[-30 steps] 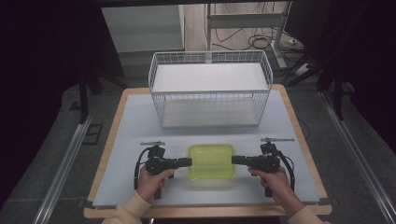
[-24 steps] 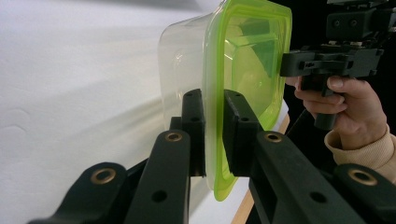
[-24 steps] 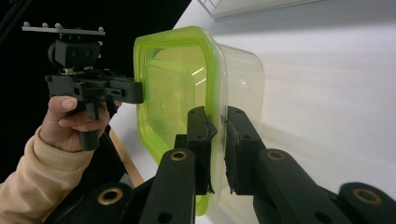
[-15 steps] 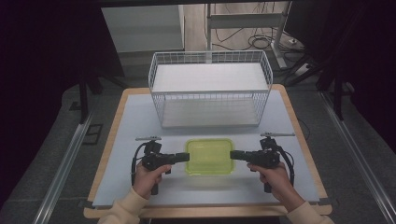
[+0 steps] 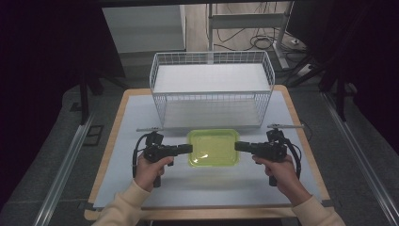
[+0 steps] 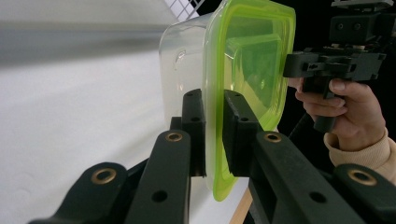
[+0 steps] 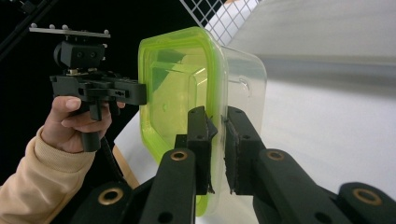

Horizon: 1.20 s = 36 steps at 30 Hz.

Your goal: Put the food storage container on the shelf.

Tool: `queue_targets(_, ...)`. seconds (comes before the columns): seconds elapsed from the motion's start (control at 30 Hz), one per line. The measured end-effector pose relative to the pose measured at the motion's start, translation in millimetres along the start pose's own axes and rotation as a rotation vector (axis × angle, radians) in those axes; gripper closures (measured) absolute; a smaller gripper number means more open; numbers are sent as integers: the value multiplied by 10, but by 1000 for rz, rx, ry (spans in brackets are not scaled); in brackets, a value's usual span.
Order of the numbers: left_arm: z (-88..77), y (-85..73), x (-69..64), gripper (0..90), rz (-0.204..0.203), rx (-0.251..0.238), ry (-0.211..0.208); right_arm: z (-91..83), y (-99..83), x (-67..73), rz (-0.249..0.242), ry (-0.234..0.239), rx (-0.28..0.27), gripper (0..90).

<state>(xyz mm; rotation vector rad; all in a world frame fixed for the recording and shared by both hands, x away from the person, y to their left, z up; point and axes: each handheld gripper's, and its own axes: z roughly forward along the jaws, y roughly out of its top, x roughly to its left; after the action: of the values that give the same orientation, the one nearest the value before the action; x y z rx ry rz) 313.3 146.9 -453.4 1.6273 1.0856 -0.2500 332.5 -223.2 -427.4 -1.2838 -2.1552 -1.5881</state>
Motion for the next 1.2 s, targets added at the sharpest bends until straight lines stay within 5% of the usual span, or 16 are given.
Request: queue_targets(1.2, -143, 528, -121, 806, 30, -32, 11, -34, 518, 174, -58, -20, -46, 813)
